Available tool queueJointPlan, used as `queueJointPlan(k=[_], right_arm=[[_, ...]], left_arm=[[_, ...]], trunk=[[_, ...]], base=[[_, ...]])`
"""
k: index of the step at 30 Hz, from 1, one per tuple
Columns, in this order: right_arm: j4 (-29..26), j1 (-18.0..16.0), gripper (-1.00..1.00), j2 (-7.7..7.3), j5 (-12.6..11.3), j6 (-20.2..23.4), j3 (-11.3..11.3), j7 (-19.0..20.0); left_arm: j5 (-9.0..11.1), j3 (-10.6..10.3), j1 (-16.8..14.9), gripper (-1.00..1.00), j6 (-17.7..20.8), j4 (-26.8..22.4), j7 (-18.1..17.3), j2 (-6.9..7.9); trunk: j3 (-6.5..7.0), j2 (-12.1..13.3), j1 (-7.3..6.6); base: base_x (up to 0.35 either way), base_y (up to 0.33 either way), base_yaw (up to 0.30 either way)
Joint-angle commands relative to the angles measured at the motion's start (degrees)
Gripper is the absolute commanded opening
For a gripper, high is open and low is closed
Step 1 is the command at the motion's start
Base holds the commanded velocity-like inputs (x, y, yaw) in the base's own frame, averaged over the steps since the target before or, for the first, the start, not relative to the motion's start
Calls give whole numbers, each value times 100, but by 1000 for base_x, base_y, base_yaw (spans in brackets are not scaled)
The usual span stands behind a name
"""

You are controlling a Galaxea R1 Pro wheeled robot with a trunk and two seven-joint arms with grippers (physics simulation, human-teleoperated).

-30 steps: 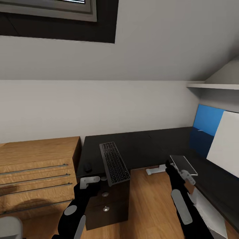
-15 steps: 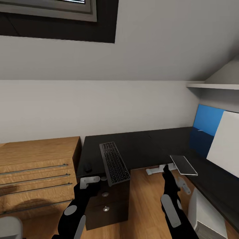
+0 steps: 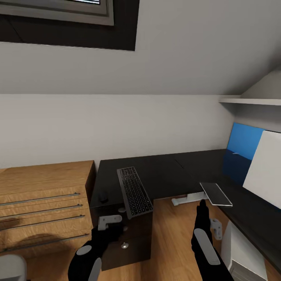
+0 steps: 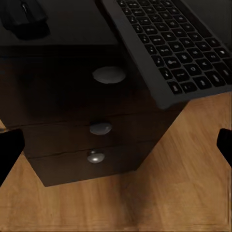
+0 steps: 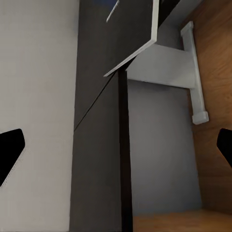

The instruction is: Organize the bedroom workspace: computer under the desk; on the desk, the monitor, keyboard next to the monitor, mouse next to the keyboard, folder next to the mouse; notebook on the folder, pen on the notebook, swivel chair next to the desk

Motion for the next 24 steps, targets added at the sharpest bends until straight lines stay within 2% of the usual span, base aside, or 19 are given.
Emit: queueJointPlan(k=[1,5,8,10,14,15,16,17,18,21,24], right_arm=[[-7,-3,100,2,-42,-15,-7,45],[-8,-3,100,0,-61,-22,-11,133],[-8,-3,100,-3,-62,-24,-12,160],[-8,-3,100,-8,-63,-25,-13,170],[-8,-3,100,-15,-63,-26,-13,177],[-8,-3,100,-16,-63,-26,-13,178],[-8,-3,100,-16,-63,-26,-13,178],[-8,-3,100,-17,-62,-26,-17,179],[-8,-3,100,-17,-62,-26,-19,179],[-8,-3,100,-25,-63,-26,-24,180],[-8,-3,100,-49,-63,-25,-48,180]], left_arm=[[204,-24,-3,100,100,-6,49,2],[495,-52,0,100,233,-8,31,5],[566,-56,0,100,362,-8,-117,5],[590,-51,0,100,442,-9,-424,5],[605,-15,0,100,518,-9,-1413,98],[609,-4,0,100,534,-9,-1753,165],[612,3,0,100,542,-9,-1915,203],[626,24,0,100,556,-9,-2362,313],[663,33,0,100,561,-9,-2627,370],[871,47,0,100,567,-9,-3075,455],[1140,87,0,100,570,-9,-3263,553]], trunk=[[-7,-4,0],[-7,-4,0],[-7,-4,0],[-7,-4,0],[-7,-4,0],[-7,-4,0],[-7,-4,0],[-7,-4,0],[-7,-4,0],[-7,-4,0],[-7,-4,0]], base=[[0,0,0],[0,0,0],[0,0,0],[0,0,0],[0,0,0],[0,0,0],[0,0,0],[0,0,0],[0,0,0],[0,0,0],[0,0,0]])
